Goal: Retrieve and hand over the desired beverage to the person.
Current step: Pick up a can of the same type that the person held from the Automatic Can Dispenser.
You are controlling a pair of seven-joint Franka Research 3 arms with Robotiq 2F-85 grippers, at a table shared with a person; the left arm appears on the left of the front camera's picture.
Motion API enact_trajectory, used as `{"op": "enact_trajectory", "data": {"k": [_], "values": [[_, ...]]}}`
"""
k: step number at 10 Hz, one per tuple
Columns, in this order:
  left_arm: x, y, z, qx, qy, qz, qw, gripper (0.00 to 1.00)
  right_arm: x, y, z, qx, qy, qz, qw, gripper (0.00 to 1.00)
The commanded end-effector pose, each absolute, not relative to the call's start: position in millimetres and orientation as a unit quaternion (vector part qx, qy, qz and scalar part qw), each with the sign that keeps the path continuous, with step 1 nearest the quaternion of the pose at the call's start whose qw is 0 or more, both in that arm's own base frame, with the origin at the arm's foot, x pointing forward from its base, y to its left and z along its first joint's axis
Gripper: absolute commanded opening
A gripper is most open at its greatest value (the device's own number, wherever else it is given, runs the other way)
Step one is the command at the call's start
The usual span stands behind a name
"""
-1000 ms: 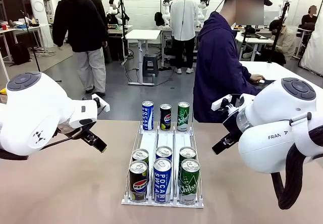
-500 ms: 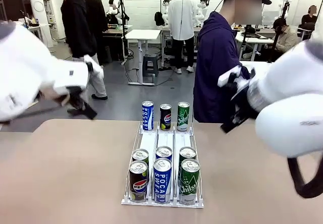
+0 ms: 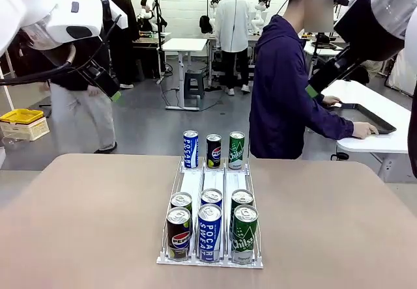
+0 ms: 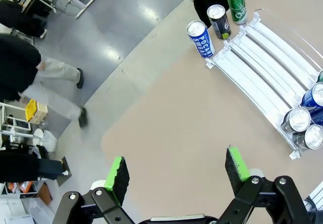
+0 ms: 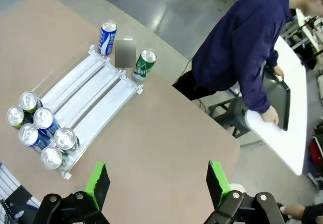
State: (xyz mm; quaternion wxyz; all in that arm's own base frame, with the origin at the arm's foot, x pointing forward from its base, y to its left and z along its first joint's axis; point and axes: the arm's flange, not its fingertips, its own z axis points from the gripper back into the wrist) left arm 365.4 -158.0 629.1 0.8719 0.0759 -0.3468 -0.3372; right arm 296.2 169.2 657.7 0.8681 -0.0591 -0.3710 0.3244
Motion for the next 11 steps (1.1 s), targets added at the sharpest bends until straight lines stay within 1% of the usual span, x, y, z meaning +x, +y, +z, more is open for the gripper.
{"op": "enact_trajectory", "data": {"k": [1,2,3,4,5,6,7,9,11], "values": [[366,-156,619,0.075,-0.347,-0.338,0.872,1.0,301,167,633,-0.059,-0.367,0.329,0.868,1.0],[365,-158,629,0.076,-0.347,-0.337,0.872,1.0,296,169,658,-0.059,-0.371,0.324,0.868,1.0],[363,-117,636,-0.09,-0.303,-0.391,0.864,1.0,301,128,660,0.048,-0.353,0.327,0.875,1.0],[371,-71,643,-0.197,-0.277,-0.373,0.863,1.0,309,82,666,0.154,-0.335,0.313,0.875,1.0],[376,-42,643,-0.24,-0.271,-0.357,0.861,1.0,311,53,668,0.214,-0.321,0.315,0.867,1.0],[379,-14,641,-0.289,-0.253,-0.353,0.854,1.0,317,16,669,0.265,-0.331,0.29,0.858,1.0],[387,8,643,-0.326,-0.229,-0.333,0.855,1.0,321,-8,670,0.292,-0.335,0.271,0.854,1.0],[388,52,653,-0.346,-0.233,-0.281,0.864,1.0,322,-58,673,0.333,-0.334,0.243,0.848,1.0],[381,84,649,-0.348,-0.249,-0.239,0.872,1.0,318,-89,671,0.349,-0.339,0.219,0.846,1.0]]}}
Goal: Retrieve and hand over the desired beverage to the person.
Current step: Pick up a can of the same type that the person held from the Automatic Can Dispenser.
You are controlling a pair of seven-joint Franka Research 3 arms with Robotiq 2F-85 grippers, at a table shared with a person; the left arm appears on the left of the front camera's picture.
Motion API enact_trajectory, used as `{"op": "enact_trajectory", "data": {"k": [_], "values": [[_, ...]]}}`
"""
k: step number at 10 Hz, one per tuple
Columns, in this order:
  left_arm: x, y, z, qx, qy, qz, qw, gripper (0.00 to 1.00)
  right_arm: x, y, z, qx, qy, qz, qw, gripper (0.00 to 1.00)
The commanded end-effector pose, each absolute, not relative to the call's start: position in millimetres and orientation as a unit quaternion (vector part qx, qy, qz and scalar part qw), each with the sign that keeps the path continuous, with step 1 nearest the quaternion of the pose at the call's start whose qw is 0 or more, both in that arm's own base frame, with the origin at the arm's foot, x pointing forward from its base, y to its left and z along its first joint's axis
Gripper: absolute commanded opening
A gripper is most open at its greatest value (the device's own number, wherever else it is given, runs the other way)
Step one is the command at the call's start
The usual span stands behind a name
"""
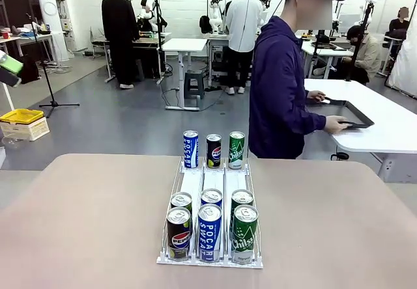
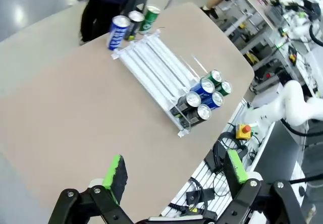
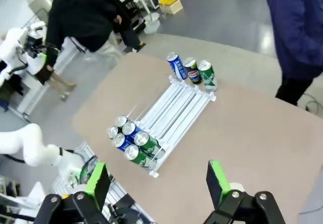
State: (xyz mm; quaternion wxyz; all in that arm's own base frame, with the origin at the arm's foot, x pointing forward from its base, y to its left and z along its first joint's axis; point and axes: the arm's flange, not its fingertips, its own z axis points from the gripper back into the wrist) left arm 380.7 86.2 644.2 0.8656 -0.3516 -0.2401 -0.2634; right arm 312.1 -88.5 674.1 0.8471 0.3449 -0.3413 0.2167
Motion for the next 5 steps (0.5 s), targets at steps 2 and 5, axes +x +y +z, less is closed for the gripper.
{"op": "enact_trajectory", "data": {"k": [2,5], "values": [[371,97,649,-0.338,-0.276,-0.212,0.874,1.0,309,-98,666,0.338,-0.336,0.213,0.853,1.0],[374,112,651,-0.335,-0.267,-0.214,0.878,1.0,308,-106,667,0.336,-0.335,0.203,0.857,1.0]]}}
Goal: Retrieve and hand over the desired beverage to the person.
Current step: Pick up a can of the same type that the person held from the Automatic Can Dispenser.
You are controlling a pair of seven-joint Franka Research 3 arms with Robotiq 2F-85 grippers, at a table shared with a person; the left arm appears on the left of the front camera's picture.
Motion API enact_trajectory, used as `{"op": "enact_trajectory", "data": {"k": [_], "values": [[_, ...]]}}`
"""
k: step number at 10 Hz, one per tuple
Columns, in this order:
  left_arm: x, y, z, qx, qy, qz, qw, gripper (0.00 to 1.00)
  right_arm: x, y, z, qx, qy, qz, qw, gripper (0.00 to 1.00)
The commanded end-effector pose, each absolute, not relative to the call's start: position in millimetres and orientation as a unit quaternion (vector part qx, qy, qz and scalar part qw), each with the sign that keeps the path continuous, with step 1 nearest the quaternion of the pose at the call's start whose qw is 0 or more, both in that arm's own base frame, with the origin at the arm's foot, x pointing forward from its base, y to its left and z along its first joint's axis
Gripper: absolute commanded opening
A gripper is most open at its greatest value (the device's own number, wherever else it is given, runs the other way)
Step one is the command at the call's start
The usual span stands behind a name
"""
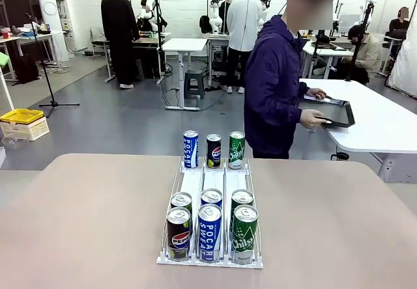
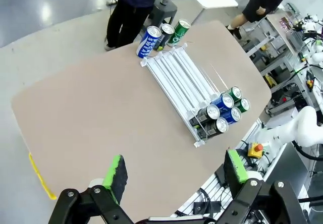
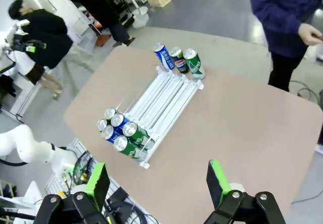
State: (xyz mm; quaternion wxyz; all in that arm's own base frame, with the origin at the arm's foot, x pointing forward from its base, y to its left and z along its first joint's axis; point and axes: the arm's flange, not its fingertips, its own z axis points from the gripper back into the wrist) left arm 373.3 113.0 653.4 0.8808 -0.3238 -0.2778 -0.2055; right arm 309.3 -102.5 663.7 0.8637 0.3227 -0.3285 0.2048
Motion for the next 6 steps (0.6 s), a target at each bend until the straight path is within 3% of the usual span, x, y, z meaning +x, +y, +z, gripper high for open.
{"op": "enact_trajectory", "data": {"k": [1,6], "values": [[374.4,112.5,651.3,-0.335,-0.267,-0.214,0.878,1.0,308.2,-105.8,666.8,0.336,-0.335,0.203,0.857,1.0],[374.4,112.5,651.3,-0.335,-0.267,-0.214,0.878,1.0,308.2,-105.8,666.8,0.336,-0.335,0.203,0.857,1.0]]}}
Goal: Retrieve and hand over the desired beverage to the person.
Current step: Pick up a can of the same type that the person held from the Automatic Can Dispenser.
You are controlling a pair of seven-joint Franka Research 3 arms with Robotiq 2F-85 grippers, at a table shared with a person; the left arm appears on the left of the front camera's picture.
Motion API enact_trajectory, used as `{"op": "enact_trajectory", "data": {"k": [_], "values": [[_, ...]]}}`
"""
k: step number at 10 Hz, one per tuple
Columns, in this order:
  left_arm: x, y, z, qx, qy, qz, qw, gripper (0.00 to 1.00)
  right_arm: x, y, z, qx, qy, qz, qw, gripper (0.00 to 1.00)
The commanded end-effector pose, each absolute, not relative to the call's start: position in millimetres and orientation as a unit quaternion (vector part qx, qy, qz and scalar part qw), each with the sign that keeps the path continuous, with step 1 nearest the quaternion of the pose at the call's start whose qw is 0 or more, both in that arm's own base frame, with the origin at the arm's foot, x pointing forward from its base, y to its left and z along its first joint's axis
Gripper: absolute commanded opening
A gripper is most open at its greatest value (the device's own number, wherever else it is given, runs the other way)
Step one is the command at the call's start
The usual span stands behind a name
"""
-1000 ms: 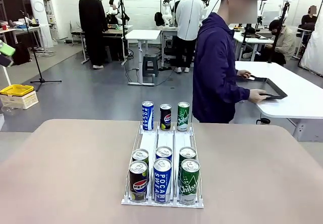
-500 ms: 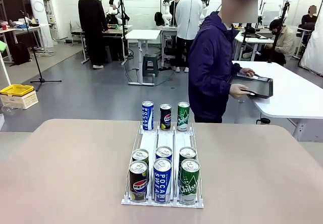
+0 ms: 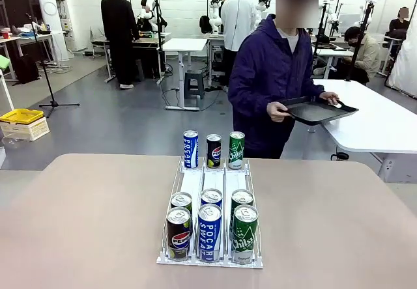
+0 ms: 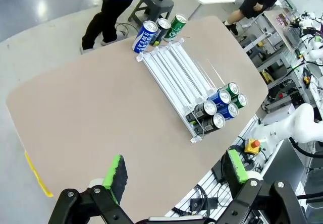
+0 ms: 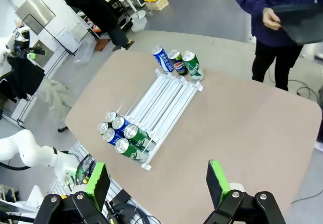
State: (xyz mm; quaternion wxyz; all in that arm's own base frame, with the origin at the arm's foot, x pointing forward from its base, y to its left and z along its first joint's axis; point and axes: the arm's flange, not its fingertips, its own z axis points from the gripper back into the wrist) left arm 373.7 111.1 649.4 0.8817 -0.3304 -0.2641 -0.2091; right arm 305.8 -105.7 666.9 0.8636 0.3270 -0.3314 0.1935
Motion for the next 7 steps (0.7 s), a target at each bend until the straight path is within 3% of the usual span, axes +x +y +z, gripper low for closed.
{"op": "enact_trajectory", "data": {"k": [1,7], "values": [[374.4,112.5,651.3,-0.335,-0.267,-0.214,0.878,1.0,308.2,-105.8,666.8,0.336,-0.335,0.203,0.857,1.0],[374.4,112.5,651.3,-0.335,-0.267,-0.214,0.878,1.0,308.2,-105.8,666.8,0.336,-0.335,0.203,0.857,1.0]]}}
